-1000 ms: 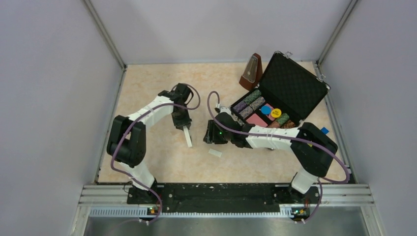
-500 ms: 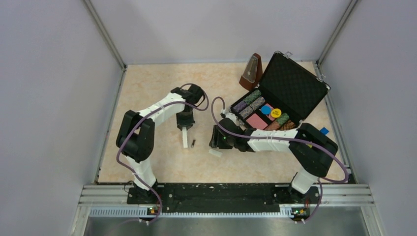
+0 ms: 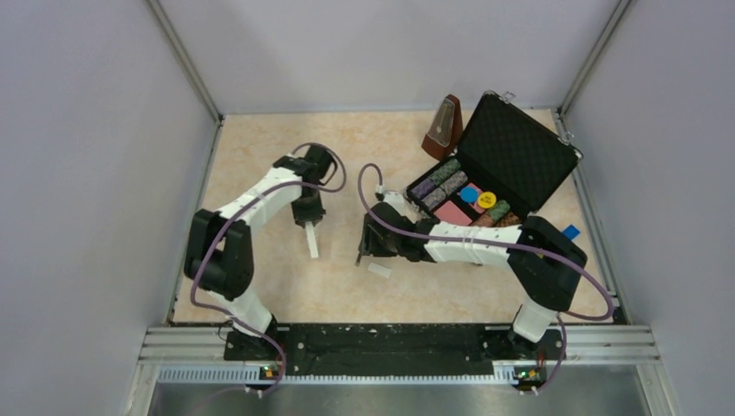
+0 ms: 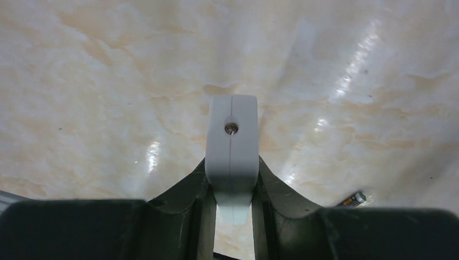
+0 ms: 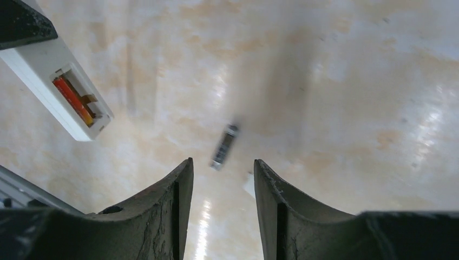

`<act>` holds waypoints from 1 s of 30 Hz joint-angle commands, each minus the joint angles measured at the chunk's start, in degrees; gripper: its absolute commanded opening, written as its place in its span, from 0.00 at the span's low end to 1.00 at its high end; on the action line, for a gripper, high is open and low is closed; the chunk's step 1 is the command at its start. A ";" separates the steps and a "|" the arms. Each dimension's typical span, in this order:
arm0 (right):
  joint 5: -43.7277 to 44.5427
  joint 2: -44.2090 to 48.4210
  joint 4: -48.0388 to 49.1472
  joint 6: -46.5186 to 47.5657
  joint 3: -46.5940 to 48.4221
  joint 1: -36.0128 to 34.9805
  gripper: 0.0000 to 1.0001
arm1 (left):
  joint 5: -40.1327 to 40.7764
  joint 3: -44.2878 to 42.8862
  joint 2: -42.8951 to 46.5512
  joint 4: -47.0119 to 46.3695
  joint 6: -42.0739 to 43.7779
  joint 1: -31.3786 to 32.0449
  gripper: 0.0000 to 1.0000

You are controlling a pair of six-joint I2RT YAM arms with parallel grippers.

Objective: Load the batteries into the remote control

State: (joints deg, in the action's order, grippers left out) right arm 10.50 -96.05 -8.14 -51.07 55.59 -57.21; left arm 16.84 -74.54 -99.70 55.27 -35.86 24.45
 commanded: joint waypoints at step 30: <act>22.23 -21.74 -31.46 -15.21 28.68 -10.11 0.35 | -10.71 16.19 33.09 -7.88 6.74 -22.73 0.00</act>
State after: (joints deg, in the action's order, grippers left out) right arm 32.91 -115.48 -40.77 -68.10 81.78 -67.00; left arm 6.90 -57.84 -68.77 49.06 -30.04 2.37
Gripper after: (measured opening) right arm 0.348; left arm 0.296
